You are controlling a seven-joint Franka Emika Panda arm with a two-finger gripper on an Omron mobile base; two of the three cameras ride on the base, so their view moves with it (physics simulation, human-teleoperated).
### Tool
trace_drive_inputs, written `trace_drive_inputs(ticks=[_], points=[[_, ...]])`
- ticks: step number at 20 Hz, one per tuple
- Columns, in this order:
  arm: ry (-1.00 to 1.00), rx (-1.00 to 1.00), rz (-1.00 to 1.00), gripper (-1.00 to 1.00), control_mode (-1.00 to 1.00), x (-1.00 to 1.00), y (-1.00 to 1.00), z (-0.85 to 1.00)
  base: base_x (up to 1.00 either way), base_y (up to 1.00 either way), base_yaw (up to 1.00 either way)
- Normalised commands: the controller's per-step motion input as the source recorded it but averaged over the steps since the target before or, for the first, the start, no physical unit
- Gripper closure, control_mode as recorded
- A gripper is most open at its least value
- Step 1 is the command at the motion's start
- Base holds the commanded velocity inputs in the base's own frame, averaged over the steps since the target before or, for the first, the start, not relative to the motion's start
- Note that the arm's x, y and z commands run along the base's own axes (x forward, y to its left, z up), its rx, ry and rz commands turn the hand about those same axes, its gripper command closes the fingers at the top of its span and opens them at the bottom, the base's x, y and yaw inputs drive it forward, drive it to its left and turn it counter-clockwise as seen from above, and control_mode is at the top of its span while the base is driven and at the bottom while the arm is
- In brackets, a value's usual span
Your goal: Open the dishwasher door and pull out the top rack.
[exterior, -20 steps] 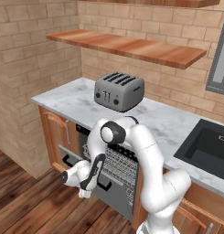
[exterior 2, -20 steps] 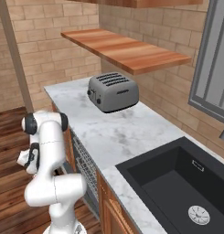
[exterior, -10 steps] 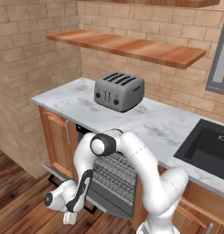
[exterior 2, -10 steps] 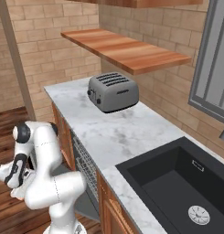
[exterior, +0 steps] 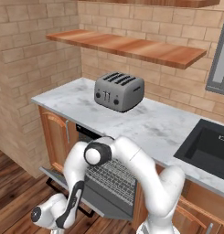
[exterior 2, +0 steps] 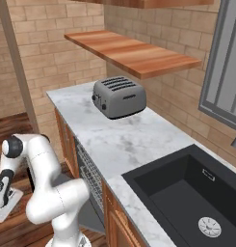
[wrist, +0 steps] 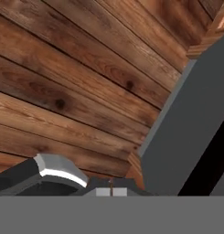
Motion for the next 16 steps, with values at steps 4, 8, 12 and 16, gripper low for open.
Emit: trace_drive_inputs(ticks=[4, 8, 12, 16], points=[[-0.02, 0.14, 0.02, -1.00, -1.00, -0.71, 0.17, 0.93, 0.00, 0.00, 0.00], [-0.08, 0.06, 0.00, -1.00, -1.00, -0.46, 0.00, 1.00, 0.00, 0.00, 0.00], [-0.05, 0.06, 0.00, -1.00, -1.00, -0.13, -0.07, 1.00, 0.00, 0.00, 0.00], [-0.07, 0.06, 0.07, -1.00, -1.00, 0.00, -0.34, 1.00, 0.00, 0.00, 0.00]])
